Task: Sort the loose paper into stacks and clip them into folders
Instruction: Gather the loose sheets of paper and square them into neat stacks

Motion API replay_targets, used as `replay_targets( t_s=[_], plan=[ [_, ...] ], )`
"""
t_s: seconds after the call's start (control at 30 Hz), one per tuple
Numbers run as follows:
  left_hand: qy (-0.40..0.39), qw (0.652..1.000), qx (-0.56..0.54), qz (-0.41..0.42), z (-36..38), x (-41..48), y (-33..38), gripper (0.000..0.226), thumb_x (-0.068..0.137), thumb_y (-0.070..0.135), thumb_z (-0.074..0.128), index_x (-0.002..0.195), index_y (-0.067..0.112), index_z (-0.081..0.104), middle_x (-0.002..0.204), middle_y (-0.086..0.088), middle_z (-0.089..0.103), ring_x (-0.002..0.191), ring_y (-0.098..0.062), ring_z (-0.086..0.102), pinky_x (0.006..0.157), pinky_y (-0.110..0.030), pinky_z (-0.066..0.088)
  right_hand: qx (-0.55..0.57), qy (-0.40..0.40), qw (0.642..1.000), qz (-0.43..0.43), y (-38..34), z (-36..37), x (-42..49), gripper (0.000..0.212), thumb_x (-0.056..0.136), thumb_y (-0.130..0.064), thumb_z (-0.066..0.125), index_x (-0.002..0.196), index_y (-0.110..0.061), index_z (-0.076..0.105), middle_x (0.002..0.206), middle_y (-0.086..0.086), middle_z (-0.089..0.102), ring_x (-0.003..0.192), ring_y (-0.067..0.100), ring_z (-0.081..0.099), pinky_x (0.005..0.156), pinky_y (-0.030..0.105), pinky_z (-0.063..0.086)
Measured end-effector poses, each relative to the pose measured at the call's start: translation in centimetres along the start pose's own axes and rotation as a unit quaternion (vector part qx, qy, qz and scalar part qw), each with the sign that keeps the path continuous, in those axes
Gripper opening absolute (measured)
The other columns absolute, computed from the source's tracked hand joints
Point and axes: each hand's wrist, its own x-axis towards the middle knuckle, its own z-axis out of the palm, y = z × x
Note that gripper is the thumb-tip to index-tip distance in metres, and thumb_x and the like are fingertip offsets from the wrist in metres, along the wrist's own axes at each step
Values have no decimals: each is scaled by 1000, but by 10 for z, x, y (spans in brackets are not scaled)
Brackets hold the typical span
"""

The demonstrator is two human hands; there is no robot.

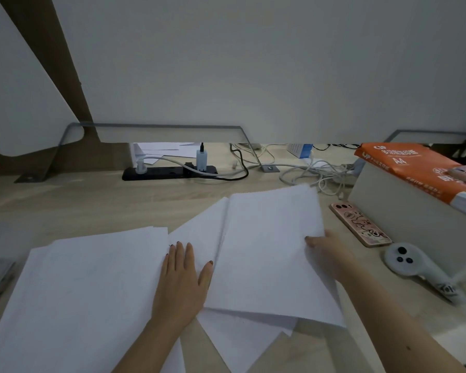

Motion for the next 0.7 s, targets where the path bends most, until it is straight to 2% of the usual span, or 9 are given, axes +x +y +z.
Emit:
replay_targets(
  t_s=[0.13, 0.2, 0.23, 0.33, 0.43, 0.5, 0.6, 0.63, 0.7],
  plan=[
    [28, 1000, 3, 2, -9, -7, 8, 78, 92, 52, -4, 147, 4, 20, 157, -11, 15, 146, -19, 15, 116, -25, 13, 13, 19, 999, 30, 6, -1, -18, 21, 91, 6, 43, 108, 3, 54, 87, 14, 56, 73, 28, 54, 60, 29, 39],
    [39, 999, 14, 30, -16, -13, 16, 78, 94, 44, 0, 128, -2, 54, 139, -17, 49, 125, -23, 54, 97, -25, 46, -3, 27, 999, 36, 11, 5, -18, 25, 91, 4, 42, 114, 6, 53, 85, 13, 58, 79, 31, 54, 64, 33, 41],
    [48, 998, 27, 39, -19, -18, 19, 66, 98, 39, 10, 125, 0, 57, 137, -16, 51, 119, -22, 58, 90, -27, 50, -8, 24, 999, 41, 12, 7, -19, 26, 91, 4, 42, 114, 6, 52, 87, 13, 57, 80, 29, 53, 69, 36, 44],
    [15, 997, 33, 70, -18, -33, 29, 44, 101, 35, 21, 136, 17, 41, 152, -1, 34, 128, -16, 48, 98, -26, 40, -33, 16, 998, 44, 17, 10, -23, 23, 90, 2, 43, 111, 2, 53, 99, 16, 55, 88, 29, 51, 84, 40, 44],
    [25, 994, 32, 99, -29, -42, 37, 35, 99, 33, 25, 110, 21, 56, 115, 7, 62, 98, -10, 61, 78, -22, 42, -70, 42, 996, 31, 22, 3, -20, 21, 86, -1, 43, 100, -1, 58, 100, 17, 59, 90, 33, 56, 82, 39, 47],
    [24, 996, -19, 79, -35, -33, 35, 33, 98, 33, 31, 115, 23, 57, 112, 8, 63, 98, -10, 60, 83, -25, 46, -104, 80, 991, 29, 28, -5, -14, 25, 79, -4, 42, 96, -2, 61, 105, 22, 59, 97, 38, 56, 85, 43, 50],
    [-40, 997, -55, 35, -30, -11, 22, 56, 98, 37, 35, 148, 19, 21, 156, 1, 23, 142, -17, 25, 113, -32, 27, -92, 89, 991, 35, 29, -12, -16, 24, 77, -3, 41, 91, -5, 61, 105, 22, 59, 98, 39, 56, 83, 43, 49],
    [-73, 995, -62, 25, -28, -9, 21, 63, 97, 39, 36, 150, 17, 9, 159, 1, 7, 146, -17, 9, 117, -33, 18, -83, 82, 993, 32, 25, -11, -20, 24, 79, -3, 41, 92, -6, 61, 103, 20, 60, 96, 38, 57, 82, 42, 49],
    [-91, 990, -110, 23, -20, -4, 21, 69, 96, 39, 41, 151, 14, 6, 160, 0, 3, 147, -16, 4, 118, -33, 13, -70, 49, 996, 25, 18, -10, -27, 22, 83, -2, 42, 96, -5, 60, 96, 15, 61, 91, 33, 58, 79, 39, 47]
  ],
)
